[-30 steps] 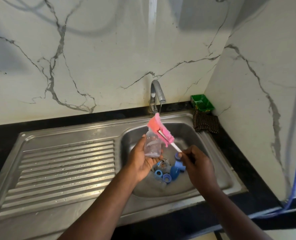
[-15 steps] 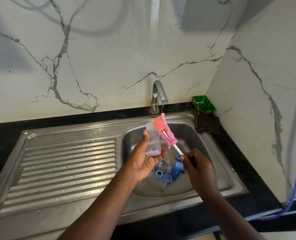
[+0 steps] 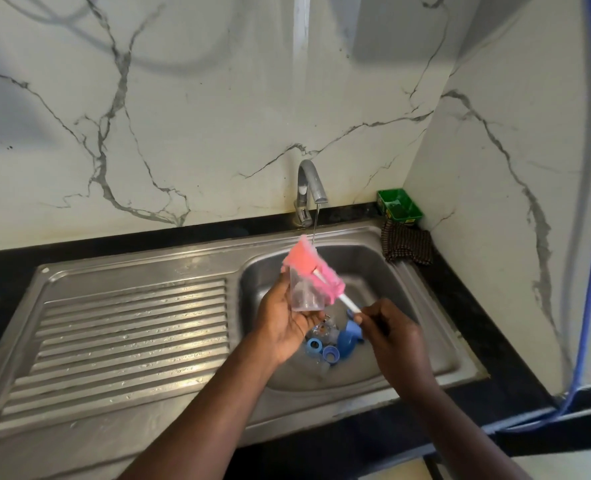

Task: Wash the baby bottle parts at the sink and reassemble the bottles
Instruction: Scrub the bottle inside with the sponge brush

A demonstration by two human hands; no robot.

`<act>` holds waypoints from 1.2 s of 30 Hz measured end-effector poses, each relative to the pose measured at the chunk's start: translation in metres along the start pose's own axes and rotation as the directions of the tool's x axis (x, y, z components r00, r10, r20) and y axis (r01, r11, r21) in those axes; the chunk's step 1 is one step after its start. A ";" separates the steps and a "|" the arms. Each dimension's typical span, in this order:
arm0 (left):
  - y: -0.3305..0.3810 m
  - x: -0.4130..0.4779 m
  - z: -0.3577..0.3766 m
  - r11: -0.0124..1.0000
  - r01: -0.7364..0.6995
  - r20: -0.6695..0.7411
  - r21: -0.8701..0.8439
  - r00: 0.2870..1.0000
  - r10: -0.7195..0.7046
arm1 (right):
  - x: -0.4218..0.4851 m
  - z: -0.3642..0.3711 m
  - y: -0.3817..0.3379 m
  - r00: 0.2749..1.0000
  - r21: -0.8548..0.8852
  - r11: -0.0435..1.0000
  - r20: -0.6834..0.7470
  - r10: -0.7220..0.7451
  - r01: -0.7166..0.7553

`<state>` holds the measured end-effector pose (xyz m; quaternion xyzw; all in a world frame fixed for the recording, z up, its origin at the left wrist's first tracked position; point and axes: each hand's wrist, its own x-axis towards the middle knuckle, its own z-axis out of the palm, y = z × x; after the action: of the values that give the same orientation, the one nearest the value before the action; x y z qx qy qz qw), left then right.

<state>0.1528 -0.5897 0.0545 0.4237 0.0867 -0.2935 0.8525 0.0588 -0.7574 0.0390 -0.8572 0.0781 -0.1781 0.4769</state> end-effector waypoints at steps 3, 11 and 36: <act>-0.003 0.001 0.001 1.000 0.013 0.030 0.013 0.999 -0.014 | -0.001 -0.001 0.001 1.000 -0.013 1.000 -0.005 -0.007 0.007; -0.008 0.001 0.003 0.999 -0.030 0.028 -0.016 0.999 0.031 | -0.003 -0.005 0.002 1.000 0.032 0.999 0.017 0.004 -0.005; -0.012 0.007 -0.003 0.997 0.059 0.050 0.041 0.997 -0.061 | -0.005 -0.007 0.004 0.996 -0.033 0.997 0.057 -0.066 0.068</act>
<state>0.1521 -0.5960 0.0419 0.4302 0.0717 -0.3316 0.8366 0.0517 -0.7633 0.0373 -0.8721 0.0393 -0.1687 0.4576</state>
